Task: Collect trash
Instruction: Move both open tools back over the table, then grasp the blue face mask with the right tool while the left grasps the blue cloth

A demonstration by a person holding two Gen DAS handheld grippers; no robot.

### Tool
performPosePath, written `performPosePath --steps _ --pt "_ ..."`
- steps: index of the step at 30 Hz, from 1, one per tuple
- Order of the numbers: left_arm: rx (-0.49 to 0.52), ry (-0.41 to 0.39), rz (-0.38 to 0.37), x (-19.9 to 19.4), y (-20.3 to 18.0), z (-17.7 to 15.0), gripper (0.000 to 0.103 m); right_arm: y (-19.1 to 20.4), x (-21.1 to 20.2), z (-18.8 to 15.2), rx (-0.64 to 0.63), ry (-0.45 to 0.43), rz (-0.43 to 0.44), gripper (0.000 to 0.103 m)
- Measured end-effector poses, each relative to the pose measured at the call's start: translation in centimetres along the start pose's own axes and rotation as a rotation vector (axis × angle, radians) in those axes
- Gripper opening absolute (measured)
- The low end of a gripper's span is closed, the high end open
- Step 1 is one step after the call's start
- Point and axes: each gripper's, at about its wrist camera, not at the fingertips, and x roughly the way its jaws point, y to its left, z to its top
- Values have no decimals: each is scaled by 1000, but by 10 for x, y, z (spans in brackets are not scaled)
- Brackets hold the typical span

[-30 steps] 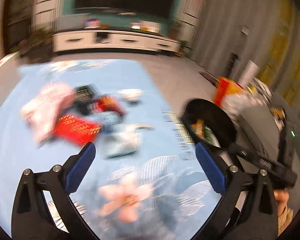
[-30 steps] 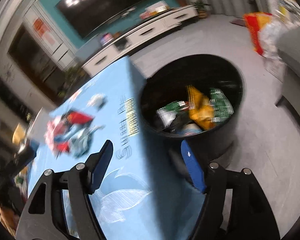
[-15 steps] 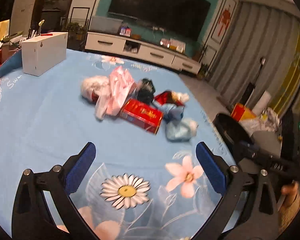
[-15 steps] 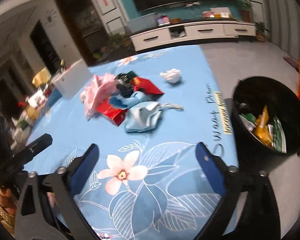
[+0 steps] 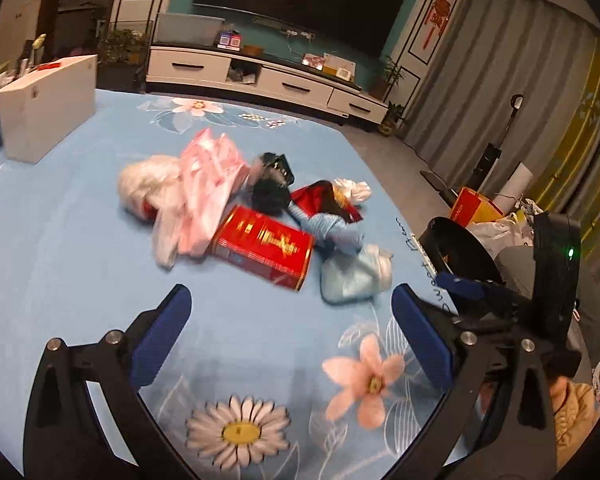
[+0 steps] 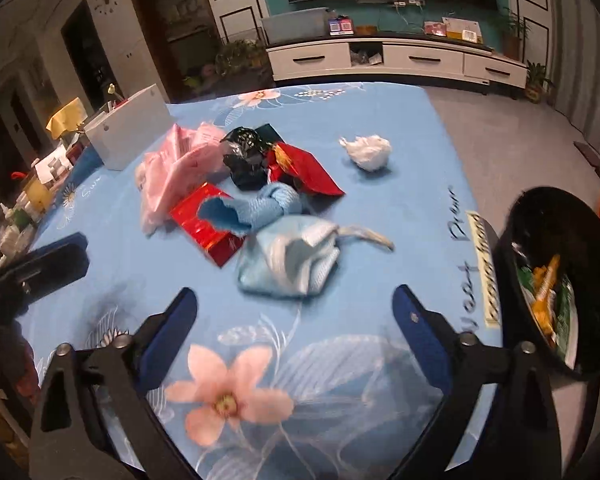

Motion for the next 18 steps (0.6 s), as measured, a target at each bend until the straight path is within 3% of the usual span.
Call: performPosePath --steps 5,8,10,11,13,18 --pt "25 27 10 24 -4 17 100 3 24 11 -28 24 22 64" --pt "47 37 6 35 -7 24 100 7 35 14 -56 39 37 45" --pt "55 43 -7 41 -10 28 100 9 40 14 -71 47 35 20" --pt "63 48 -13 45 -13 29 100 8 41 14 -72 49 33 14" --pt "84 55 -10 51 -18 31 99 4 36 10 -65 43 55 8" --pt "146 85 -41 71 -40 35 86 -20 -3 -8 -11 7 65 7"
